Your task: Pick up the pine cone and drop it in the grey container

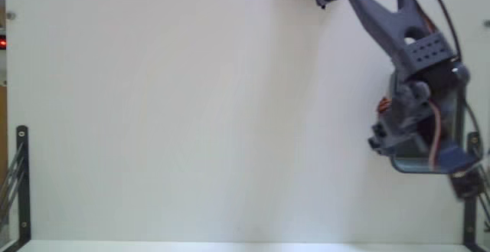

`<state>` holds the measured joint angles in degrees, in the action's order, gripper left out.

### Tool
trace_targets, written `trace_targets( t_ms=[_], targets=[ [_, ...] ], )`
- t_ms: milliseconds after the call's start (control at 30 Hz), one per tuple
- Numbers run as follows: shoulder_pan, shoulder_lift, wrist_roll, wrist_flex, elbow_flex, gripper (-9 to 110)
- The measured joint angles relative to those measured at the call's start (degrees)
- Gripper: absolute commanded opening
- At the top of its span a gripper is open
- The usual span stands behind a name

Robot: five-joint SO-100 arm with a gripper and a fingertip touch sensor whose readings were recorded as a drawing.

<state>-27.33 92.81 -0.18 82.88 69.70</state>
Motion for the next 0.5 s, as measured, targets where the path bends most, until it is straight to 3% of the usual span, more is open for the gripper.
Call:
trace_targets(
  t_ms=[500],
  targets=[
    [-7.82,-0.97,0.00,0.00,-1.05,45]
  ],
)
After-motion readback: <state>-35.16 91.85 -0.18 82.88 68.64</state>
